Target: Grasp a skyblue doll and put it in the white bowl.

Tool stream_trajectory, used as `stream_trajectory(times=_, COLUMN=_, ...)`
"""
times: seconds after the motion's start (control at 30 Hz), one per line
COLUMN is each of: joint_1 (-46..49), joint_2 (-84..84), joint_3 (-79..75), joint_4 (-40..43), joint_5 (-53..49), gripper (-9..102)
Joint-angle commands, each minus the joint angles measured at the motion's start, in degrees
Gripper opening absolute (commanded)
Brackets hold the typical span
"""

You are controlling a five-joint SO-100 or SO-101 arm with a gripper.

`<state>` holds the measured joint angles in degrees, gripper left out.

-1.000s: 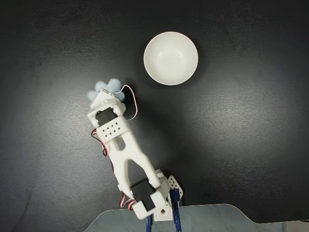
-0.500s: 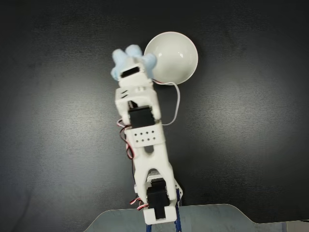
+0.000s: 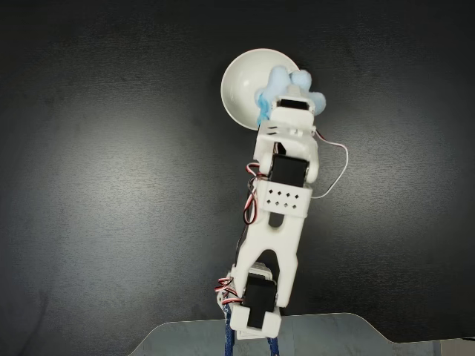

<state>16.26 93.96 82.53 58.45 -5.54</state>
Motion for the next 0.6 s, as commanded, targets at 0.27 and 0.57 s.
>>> stream_trajectory(times=0.27, joint_1=-2.64, joint_2=-6.68, joint_3=-4.13, joint_4=-16.96, joint_5=0.62, gripper=-1)
stream_trajectory(times=0.57, joint_1=-8.88, joint_2=-10.72, joint_3=-4.22, joint_4=-17.4, joint_5=0.62, gripper=-1)
